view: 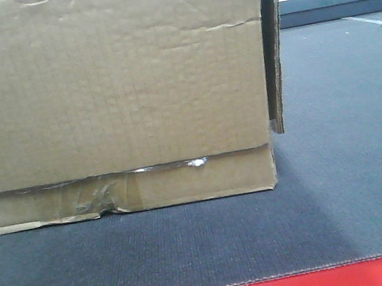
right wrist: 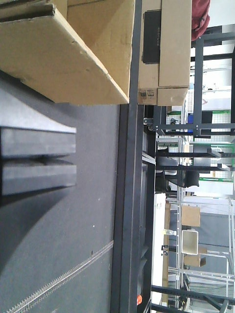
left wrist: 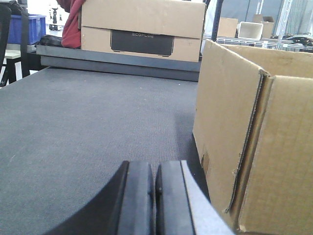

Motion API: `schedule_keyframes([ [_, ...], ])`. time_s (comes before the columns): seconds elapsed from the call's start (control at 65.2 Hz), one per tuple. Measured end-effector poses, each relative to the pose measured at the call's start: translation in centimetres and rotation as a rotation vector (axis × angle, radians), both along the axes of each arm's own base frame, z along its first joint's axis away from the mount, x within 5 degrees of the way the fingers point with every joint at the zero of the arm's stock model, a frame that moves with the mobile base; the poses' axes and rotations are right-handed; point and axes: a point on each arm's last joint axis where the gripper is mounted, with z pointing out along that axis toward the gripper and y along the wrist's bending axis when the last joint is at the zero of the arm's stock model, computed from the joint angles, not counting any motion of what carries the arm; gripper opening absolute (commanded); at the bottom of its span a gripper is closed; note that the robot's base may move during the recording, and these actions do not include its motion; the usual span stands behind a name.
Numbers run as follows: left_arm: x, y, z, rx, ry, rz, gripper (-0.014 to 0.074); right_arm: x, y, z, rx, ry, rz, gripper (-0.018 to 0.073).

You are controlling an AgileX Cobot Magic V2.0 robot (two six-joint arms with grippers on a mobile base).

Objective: Grab carton from right shelf to conveyor

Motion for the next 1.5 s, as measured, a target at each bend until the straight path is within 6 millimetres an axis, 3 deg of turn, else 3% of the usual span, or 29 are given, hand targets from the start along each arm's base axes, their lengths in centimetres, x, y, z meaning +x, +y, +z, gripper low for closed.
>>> schedule_keyframes([
  [0.522, 0.0, 0.0, 0.0, -0.001, -0.003, 0.000, 0.0015, 0.1, -0.2, -0.3, -0.041, 0.000, -0.033, -0.0072],
  [0.644, 0.0, 0.0, 0.0, -0.001, -0.003, 0.000, 0.0015, 0.8, -0.4, -2.0, -0.044, 0.020, -0.100, -0.0072],
  [0.936, 0.0, 0.0, 0.0, -0.001, -0.003, 0.000, 0.0015, 2.2, -0.8, -10.9, -0.025, 0.068, -0.193, -0.0072],
  [1.028, 0.0, 0.0, 0.0, -0.001, -0.003, 0.000, 0.0015, 2.4, -0.8, -12.6, -0.026, 0.084, -0.196, -0.0072],
  [1.503, 0.0, 0.0, 0.0, -0.001, -0.004, 0.000, 0.0015, 2.4, -0.8, -13.0, -0.022, 0.101, -0.195, -0.0072],
])
